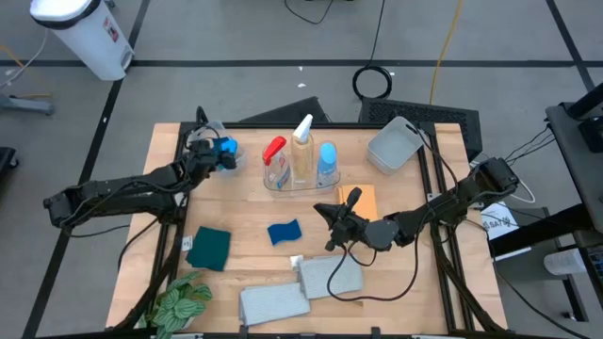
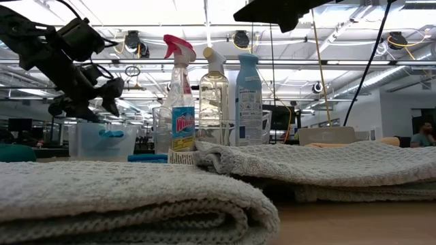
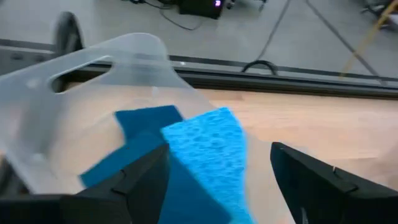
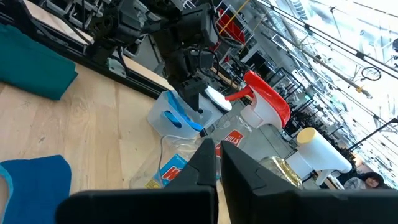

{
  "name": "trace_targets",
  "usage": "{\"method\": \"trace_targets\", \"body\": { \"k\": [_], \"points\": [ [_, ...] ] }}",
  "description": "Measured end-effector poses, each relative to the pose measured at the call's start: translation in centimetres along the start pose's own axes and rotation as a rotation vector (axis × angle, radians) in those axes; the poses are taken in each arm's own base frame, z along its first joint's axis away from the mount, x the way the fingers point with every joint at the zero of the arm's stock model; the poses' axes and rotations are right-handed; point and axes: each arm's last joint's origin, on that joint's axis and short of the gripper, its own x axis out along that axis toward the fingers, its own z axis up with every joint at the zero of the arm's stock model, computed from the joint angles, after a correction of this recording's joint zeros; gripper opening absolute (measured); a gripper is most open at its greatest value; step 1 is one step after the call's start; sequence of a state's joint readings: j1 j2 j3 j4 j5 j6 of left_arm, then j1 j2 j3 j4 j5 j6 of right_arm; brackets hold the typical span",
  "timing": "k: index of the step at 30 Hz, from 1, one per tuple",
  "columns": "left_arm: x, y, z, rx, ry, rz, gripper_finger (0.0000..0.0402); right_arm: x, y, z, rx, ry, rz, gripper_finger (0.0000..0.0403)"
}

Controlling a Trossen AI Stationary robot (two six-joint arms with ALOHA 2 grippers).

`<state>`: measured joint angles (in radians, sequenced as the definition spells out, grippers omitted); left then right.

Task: Pick & Place Kitchen Items
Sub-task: Put the blue sponge into the white bin

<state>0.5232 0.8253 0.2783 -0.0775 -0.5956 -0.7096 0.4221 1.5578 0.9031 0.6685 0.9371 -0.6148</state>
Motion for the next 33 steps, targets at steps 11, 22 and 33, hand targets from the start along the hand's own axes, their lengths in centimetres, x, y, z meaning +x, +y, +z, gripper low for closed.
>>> {"method": "trace_targets", "body": {
  "k": [11, 22, 33],
  "points": [
    [0.8, -0.2, -0.7, 0.049, 0.048, 0.013, 0.0285, 0.1, 0.0, 0.0, 0.001, 0.001, -0.001, 0.0001],
    [2.9, -0.3, -2.4, 0.126, 0.085, 0.150, 0.0285, 0.1, 0.0, 0.0, 0.001, 0.001, -0.001, 0.0001],
    [1.9, -1.1, -0.9, 0.204, 0.045, 0.038, 0.0285, 0.1, 0.0, 0.0, 0.000, 0.002, -0.002, 0.0001]
  ]
}}
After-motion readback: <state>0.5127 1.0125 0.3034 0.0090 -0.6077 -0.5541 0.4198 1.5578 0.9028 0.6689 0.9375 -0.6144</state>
